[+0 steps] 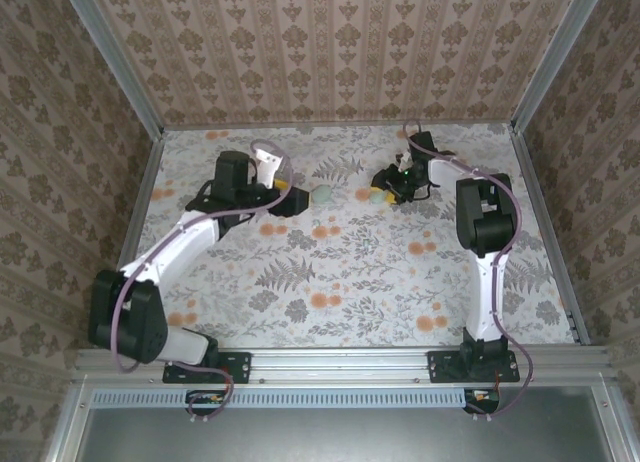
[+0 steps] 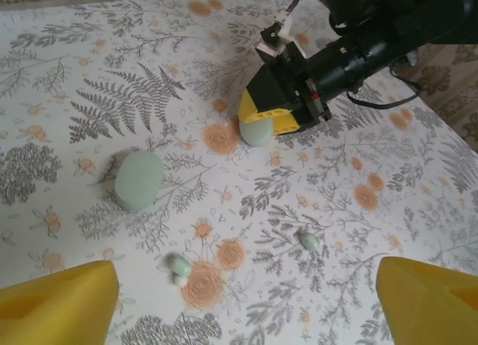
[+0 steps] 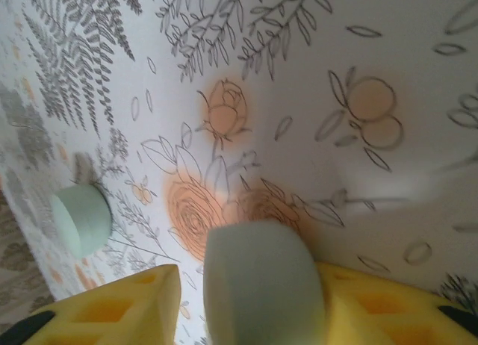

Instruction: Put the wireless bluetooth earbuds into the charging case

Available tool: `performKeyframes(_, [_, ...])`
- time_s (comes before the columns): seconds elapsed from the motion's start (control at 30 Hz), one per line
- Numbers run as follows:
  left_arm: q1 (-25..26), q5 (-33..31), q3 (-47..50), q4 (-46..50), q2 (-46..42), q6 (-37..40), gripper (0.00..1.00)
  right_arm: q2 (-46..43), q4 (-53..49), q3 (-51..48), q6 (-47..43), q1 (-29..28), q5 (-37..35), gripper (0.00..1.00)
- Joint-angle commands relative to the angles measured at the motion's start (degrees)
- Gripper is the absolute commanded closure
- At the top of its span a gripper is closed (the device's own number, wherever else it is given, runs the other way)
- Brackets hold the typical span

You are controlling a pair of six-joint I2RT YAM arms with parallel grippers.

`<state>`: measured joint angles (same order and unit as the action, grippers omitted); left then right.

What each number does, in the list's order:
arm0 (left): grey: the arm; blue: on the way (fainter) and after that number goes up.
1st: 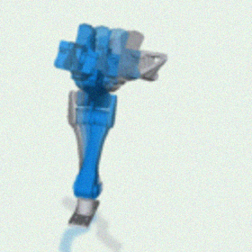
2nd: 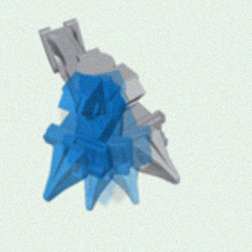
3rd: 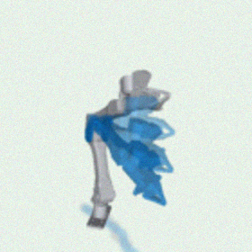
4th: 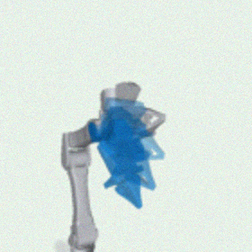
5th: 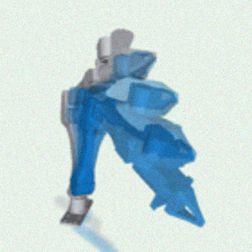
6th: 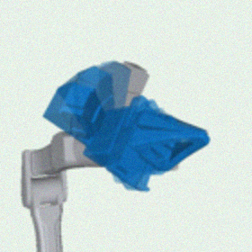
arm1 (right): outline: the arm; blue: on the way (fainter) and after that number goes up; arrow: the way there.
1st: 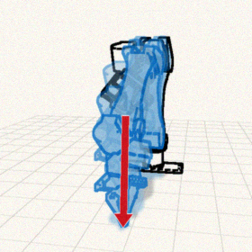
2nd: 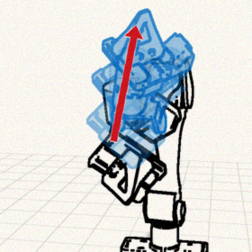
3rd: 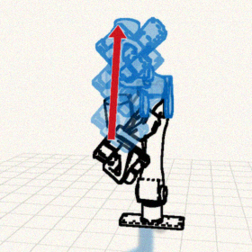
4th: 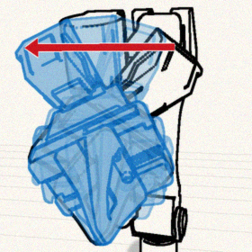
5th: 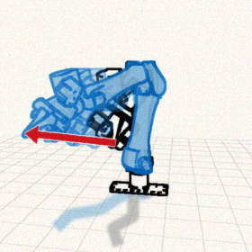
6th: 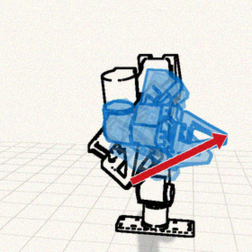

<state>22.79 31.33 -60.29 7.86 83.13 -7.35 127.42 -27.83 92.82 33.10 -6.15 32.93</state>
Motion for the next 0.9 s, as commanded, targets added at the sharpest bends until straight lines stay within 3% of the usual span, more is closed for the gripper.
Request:
performKeyframes(0.0, [0.6,-0.2,-4.3,6.0,3.5,4.5,0.16,-4.2,-8.2,0.7,-3.2,0.1,-6.7,0.46])
performKeyframes(0.2, [2.9,-7.7,-13.6,13.6,13.1,12.3,0.18,-10.2,-10.8,-1.7,-4.5,0.2,-11.8,0.41])
performKeyframes(0.4, [7.5,-15.4,-25.9,22.6,25.1,17.1,0.2,-18.4,-5.0,-10.9,-2.3,0.0,-10.2,0.41])
performKeyframes(0.57, [7.7,-17.9,-36.5,30.0,34.7,16.1,0.25,-25.3,-0.6,-18.0,-0.8,-0.5,-8.8,0.41])
performKeyframes(0.87, [7.7,-21.8,-47.8,35.6,45.5,14.5,0.25,-31.2,0.6,-22.0,0.2,-1.1,-8.3,0.41])
